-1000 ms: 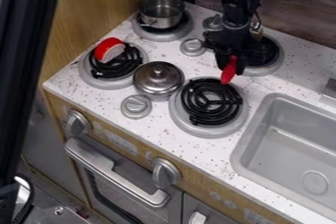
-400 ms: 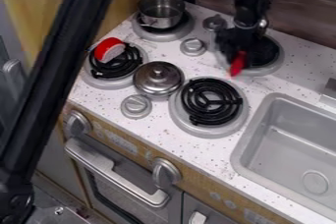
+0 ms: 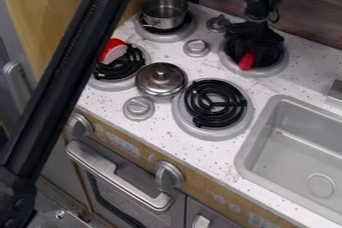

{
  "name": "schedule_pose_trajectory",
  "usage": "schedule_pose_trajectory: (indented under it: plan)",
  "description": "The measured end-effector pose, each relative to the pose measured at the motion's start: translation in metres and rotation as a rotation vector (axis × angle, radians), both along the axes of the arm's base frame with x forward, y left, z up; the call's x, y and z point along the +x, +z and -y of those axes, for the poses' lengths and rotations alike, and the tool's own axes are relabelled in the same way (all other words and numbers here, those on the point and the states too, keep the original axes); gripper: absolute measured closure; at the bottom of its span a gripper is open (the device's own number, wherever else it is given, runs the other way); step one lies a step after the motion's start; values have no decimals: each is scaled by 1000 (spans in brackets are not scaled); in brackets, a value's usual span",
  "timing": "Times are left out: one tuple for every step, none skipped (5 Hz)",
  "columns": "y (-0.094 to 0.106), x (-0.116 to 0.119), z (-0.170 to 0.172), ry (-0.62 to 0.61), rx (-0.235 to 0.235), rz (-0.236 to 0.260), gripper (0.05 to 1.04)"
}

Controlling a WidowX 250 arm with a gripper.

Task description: Move the red fork to the top right burner

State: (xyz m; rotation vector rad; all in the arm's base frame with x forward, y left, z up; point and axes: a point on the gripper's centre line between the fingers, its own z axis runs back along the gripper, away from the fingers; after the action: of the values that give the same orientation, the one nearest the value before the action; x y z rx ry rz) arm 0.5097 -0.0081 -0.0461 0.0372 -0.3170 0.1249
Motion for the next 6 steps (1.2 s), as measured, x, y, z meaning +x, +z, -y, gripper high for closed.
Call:
schedule_pose_trajectory:
  plan:
    - [-3, 0, 1, -1, -2, 20, 301]
    - [-2, -11, 0, 1, -2, 19, 96]
    - [-6, -36, 1, -10, 0, 3, 87]
    - [21, -51, 2, -12, -10, 50, 87]
    - [39, -84, 0, -2, -32, 40, 87]
    - [56, -119, -1, -14, -41, 12, 87]
